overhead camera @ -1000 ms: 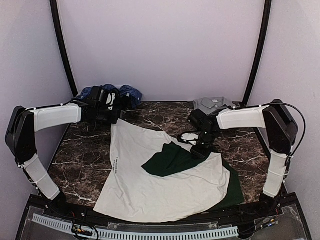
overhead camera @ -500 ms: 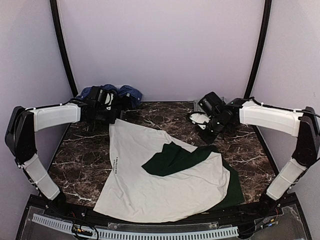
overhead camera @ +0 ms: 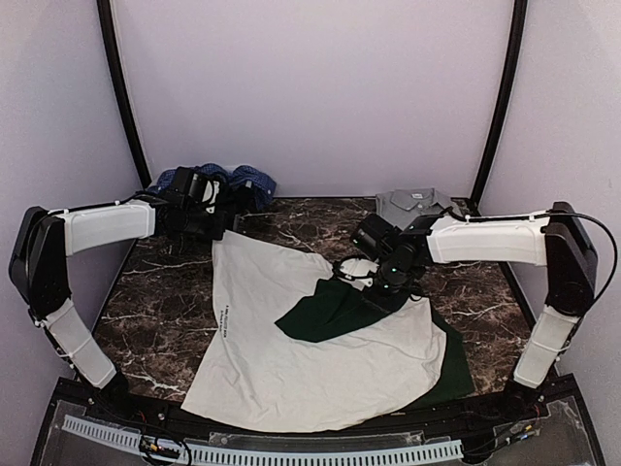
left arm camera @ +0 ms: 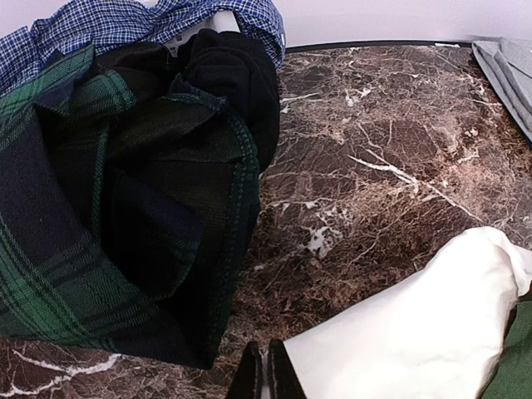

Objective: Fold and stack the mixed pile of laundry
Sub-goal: Flatten out the crumpled T-shirt at the center of the board.

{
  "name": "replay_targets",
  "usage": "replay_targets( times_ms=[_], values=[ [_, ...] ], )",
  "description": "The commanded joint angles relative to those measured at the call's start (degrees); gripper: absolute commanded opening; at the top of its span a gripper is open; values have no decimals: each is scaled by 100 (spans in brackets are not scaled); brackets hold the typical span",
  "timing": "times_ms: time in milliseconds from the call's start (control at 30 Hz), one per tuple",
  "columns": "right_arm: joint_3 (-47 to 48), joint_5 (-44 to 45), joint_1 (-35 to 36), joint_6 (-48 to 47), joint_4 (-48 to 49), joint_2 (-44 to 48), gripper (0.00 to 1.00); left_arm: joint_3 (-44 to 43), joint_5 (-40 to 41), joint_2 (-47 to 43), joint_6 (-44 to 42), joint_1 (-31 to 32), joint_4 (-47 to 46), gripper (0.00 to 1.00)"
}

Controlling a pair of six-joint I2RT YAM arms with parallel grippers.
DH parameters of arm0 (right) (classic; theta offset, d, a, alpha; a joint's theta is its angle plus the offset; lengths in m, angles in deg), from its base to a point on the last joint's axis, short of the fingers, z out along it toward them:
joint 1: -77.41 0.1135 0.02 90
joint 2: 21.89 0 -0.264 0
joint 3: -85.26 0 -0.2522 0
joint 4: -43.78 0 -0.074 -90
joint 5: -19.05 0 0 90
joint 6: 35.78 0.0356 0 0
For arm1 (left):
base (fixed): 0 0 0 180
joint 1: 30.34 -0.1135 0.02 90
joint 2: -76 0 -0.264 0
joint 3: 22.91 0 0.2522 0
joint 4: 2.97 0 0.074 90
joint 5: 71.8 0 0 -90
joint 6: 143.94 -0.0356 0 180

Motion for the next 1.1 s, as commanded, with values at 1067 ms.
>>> replay_targets(
  times_ms=[1067],
  values=[
    [355,11,78,-1158,235,-845,28,-55,-221,-109,0,-45,-60,0]
  ],
)
